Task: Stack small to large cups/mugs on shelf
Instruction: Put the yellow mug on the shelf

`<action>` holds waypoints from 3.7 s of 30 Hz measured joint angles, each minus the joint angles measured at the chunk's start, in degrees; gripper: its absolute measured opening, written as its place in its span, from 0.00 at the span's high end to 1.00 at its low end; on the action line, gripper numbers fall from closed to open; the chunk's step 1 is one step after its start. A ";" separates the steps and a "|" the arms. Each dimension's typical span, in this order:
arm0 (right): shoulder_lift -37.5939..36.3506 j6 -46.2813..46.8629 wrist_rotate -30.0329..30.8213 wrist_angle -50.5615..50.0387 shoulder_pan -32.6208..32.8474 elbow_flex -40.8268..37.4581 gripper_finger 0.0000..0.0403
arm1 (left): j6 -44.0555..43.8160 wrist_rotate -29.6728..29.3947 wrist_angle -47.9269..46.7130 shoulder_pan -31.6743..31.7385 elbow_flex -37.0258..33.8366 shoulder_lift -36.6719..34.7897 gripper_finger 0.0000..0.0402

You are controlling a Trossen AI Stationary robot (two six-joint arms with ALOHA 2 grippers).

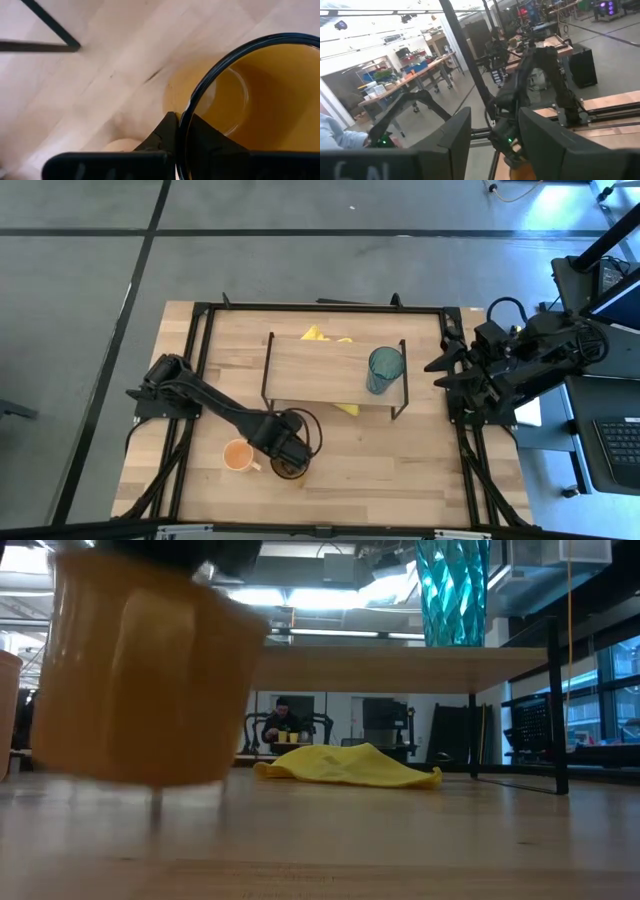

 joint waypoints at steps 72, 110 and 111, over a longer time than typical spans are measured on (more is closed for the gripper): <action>4.33 22.55 30.30 -11.95 0.00 0.00 0.58 | 74.01 15.84 -13.48 40.37 43.70 8.56 0.97; 4.26 21.02 30.51 -11.43 0.01 0.00 0.58 | 75.61 15.55 -11.20 40.87 42.96 12.39 0.93; 4.26 21.01 30.51 -11.44 0.00 0.00 0.58 | 75.59 15.69 -11.24 40.87 42.96 12.41 0.92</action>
